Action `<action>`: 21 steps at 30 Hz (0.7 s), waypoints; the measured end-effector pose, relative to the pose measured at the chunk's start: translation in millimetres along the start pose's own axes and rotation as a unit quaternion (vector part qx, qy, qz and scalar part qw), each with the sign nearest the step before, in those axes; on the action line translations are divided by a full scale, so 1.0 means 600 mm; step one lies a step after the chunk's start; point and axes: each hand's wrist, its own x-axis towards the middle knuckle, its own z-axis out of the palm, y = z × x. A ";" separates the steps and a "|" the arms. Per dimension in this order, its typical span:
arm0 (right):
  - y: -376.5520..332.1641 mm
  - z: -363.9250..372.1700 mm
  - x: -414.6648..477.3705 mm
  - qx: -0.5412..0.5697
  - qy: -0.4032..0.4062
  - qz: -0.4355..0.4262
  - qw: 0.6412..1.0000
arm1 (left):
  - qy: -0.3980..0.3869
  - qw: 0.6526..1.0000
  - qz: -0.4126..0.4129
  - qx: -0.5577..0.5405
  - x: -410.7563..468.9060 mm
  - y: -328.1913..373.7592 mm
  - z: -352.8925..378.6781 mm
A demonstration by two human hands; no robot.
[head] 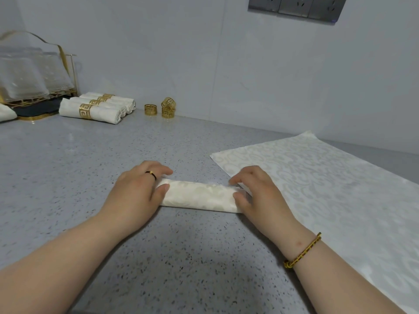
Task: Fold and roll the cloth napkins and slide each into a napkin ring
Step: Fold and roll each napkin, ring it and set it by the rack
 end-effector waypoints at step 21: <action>0.000 -0.021 -0.003 0.244 -0.109 0.093 0.959 | -0.052 0.997 0.030 -0.052 -0.004 0.001 -0.006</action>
